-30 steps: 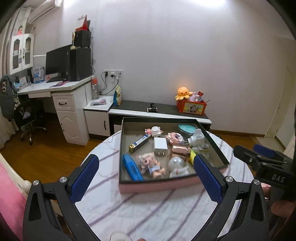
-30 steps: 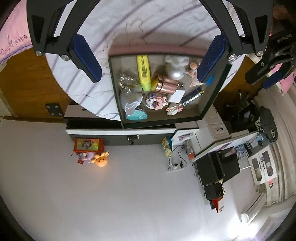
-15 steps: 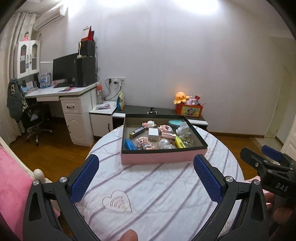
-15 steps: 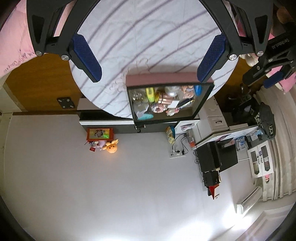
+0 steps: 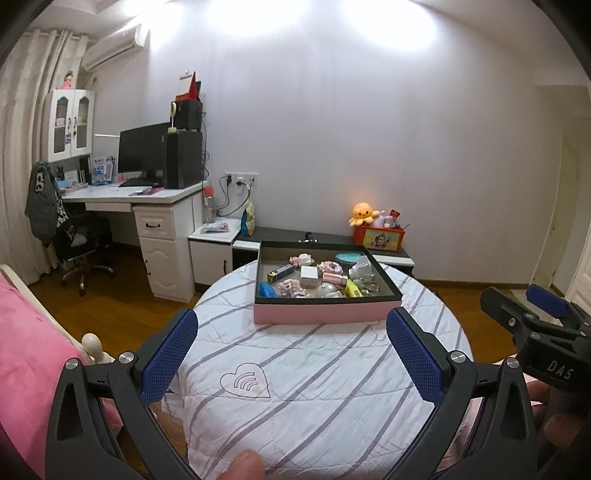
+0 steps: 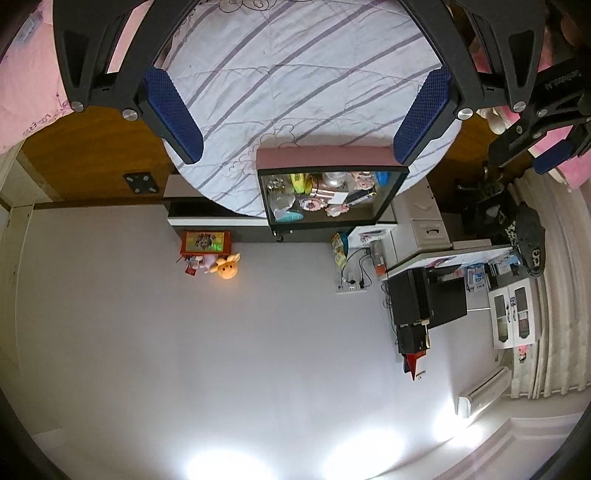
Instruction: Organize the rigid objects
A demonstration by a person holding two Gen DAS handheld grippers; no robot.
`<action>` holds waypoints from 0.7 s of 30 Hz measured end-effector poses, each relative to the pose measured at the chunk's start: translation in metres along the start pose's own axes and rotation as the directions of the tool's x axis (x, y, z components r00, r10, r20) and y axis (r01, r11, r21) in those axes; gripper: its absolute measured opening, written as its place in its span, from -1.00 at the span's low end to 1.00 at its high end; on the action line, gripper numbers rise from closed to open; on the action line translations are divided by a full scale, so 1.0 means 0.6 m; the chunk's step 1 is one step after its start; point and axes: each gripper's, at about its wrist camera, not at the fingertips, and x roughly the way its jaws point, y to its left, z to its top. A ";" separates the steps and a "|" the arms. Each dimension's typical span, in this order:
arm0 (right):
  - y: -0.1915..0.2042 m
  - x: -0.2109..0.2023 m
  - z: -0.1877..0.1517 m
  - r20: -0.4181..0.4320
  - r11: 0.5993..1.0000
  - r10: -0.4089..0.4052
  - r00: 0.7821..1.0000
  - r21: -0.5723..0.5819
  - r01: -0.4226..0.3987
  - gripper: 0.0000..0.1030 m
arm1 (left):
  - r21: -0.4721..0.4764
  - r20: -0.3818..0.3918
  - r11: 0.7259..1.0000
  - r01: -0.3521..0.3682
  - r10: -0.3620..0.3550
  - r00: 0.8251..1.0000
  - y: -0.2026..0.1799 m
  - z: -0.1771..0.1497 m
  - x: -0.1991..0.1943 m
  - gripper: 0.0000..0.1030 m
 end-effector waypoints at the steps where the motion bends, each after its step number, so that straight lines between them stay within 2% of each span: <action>1: 0.001 -0.002 0.000 0.003 1.000 -0.001 1.000 -0.001 0.001 1.00 | 0.000 0.003 1.000 -0.001 0.001 1.000 0.000 0.001 -0.003 1.00; 13: 0.007 -0.016 -0.006 0.008 1.000 0.004 1.000 -0.008 -0.004 1.00 | -0.002 -0.002 1.000 0.005 -0.005 1.000 -0.002 0.001 -0.011 1.00; 21: 0.005 -0.018 -0.002 0.006 1.000 -0.001 1.000 0.005 0.001 1.00 | 0.041 -0.022 0.999 0.007 -0.006 1.000 -0.020 -0.001 -0.004 1.00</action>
